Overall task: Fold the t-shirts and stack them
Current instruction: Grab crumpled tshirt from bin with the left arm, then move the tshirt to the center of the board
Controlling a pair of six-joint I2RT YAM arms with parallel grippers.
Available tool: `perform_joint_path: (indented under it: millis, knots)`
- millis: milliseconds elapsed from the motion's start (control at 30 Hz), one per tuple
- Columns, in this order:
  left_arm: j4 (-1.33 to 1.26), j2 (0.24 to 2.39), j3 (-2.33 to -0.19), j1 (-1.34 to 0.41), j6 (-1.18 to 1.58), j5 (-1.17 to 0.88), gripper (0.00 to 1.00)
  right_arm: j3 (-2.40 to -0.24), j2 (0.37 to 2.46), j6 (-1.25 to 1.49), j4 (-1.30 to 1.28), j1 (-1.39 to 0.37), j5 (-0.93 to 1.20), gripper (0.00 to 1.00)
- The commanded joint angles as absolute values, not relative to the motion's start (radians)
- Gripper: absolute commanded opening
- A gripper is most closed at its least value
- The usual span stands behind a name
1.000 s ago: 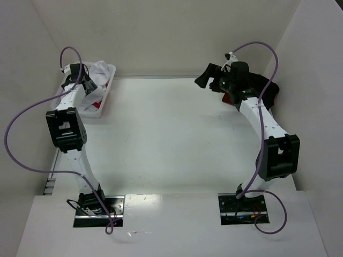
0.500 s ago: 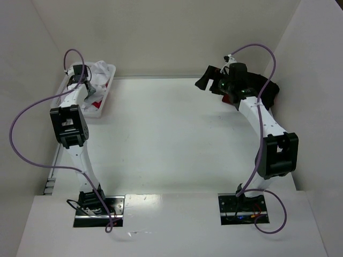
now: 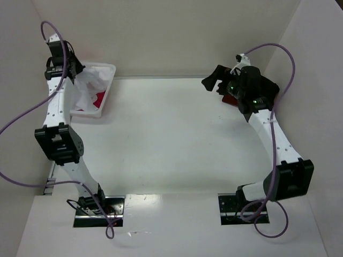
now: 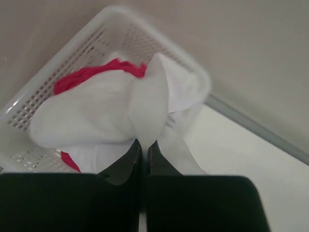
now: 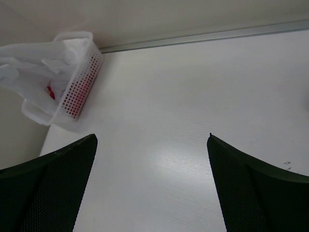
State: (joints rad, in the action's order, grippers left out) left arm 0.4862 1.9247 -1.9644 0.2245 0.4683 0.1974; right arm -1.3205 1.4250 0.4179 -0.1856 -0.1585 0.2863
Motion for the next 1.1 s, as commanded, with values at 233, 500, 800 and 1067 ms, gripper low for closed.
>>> perform_joint_path:
  millis: [233,500,800,1067]
  knots:
    - [0.626,1.465,-2.2,-0.199,0.32,-0.315,0.0,-1.197,1.019,0.411,-0.253,-0.164,0.173,1.0]
    - [0.482,1.186,-1.617,-0.288,0.462,-0.546,0.95,-1.146,0.851,0.463,-0.37,-0.164,0.167,1.0]
    - [0.482,1.107,-1.353,-0.288,0.494,-0.308,1.0,-1.148,0.893,0.407,-0.48,-0.164,0.144,1.0]
    - [0.509,1.317,-1.279,-0.342,0.408,-0.491,1.0,-1.025,0.983,0.426,-0.528,-0.164,0.107,1.0]
